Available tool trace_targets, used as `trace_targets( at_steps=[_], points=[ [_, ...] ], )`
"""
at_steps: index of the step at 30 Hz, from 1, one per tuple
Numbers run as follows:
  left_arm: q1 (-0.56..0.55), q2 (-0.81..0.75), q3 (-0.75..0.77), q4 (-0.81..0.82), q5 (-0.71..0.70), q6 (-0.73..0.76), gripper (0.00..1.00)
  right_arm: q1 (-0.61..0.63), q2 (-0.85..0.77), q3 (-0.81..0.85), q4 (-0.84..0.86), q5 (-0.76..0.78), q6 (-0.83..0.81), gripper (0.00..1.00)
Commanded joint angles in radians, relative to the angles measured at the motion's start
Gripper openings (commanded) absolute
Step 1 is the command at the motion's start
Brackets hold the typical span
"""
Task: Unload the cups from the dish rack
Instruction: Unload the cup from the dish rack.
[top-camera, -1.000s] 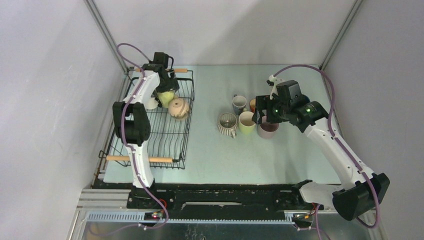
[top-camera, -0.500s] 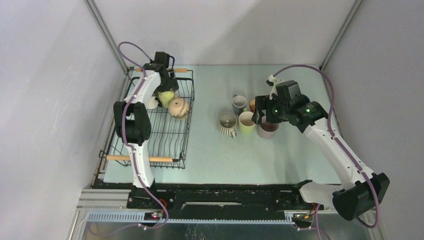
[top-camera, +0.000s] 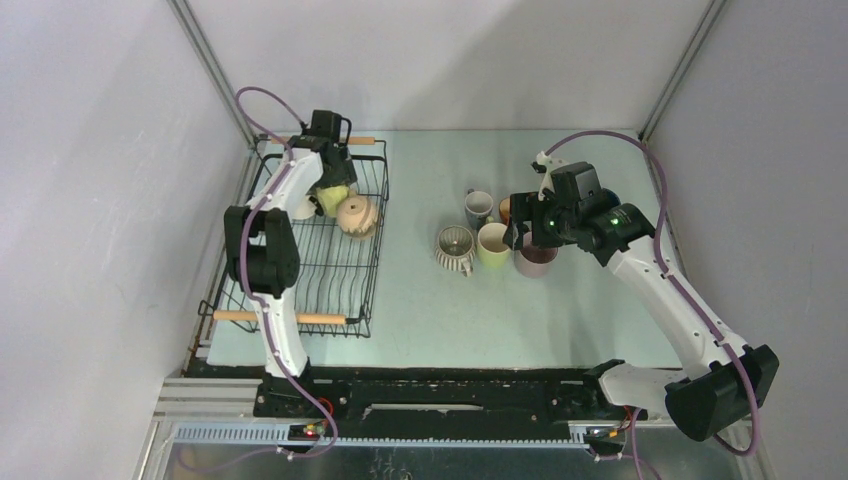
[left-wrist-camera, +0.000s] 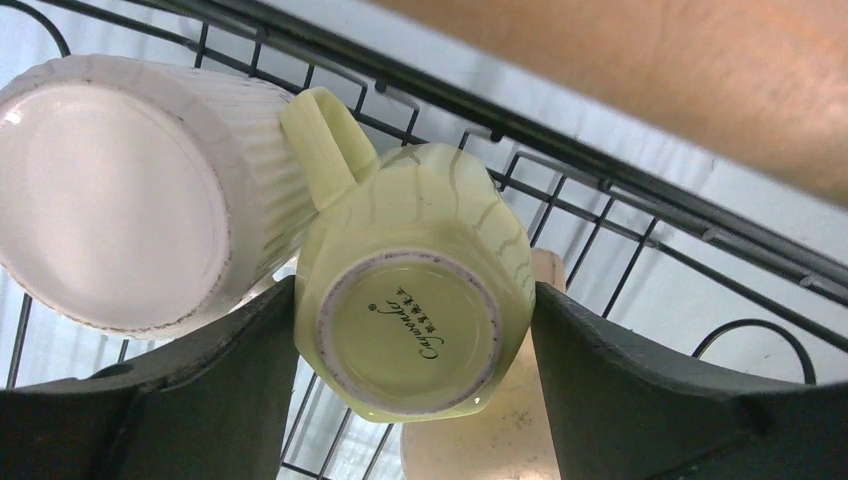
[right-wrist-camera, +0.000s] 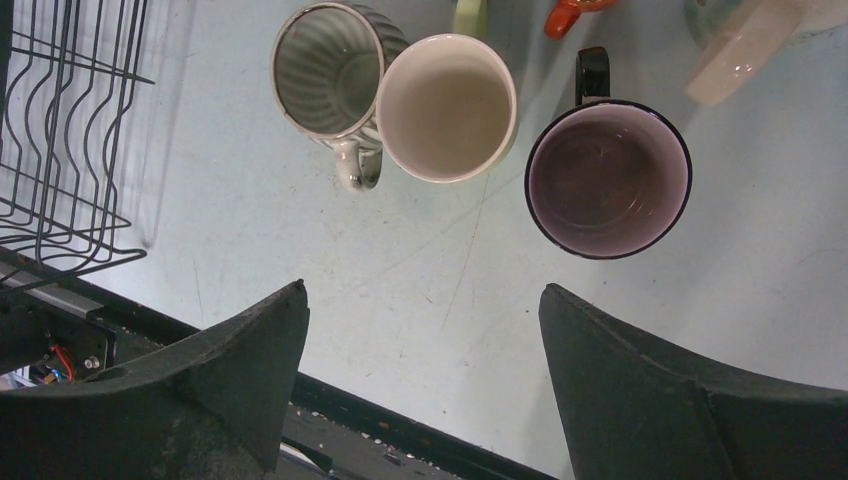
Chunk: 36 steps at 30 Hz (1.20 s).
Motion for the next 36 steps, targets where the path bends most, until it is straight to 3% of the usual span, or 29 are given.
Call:
trace_targets(
  at_steps=[1,14,29,36],
  points=[
    [-0.005,-0.088,-0.062,-0.015,-0.035,0.0,0.66,0.014,-0.015,-0.002,0.025,0.011,-0.008,0.92],
    [-0.004,-0.146,-0.134,-0.025,-0.031,0.024,0.66,0.029,-0.012,-0.012,0.029,0.014,-0.007,0.92],
    [-0.003,-0.064,-0.125,0.029,-0.045,0.037,0.97,0.035,-0.005,-0.011,0.03,0.012,-0.012,0.92],
    [-0.003,-0.068,-0.152,0.093,-0.052,0.038,0.98,0.04,-0.003,-0.012,0.032,0.013,-0.013,0.92]
  ],
)
